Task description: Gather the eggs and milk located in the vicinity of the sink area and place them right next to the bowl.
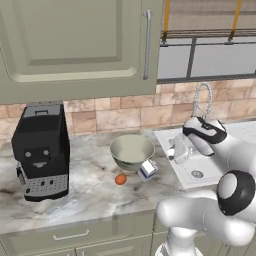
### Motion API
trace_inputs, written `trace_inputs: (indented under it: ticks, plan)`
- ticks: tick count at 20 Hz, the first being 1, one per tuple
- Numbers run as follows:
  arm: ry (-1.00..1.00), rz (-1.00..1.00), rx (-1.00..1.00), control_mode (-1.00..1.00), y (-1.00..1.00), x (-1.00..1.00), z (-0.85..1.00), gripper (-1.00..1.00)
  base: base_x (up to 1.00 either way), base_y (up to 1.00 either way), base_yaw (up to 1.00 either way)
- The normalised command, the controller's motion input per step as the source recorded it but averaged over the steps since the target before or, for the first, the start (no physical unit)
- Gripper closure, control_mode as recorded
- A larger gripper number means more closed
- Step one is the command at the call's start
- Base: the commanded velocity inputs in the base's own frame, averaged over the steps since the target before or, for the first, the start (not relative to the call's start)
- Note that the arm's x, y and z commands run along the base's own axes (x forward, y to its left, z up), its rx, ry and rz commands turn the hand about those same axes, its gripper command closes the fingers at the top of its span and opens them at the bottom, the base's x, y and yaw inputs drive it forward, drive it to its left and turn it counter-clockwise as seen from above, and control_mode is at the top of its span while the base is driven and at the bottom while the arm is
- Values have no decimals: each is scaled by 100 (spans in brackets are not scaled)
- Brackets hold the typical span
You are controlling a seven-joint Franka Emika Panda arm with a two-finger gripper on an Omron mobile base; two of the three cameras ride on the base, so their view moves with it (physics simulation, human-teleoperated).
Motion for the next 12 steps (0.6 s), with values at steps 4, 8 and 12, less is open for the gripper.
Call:
trace_inputs:
  ticks: [4,8,12]
  plan:
    - [0,2,0,-100,4,25,-17,100,0,0,0]
    - [-4,0,0,-100,3,14,-12,100,0,0,0]
    - [-1,0,0,-100,1,11,-19,100,0,0,0]
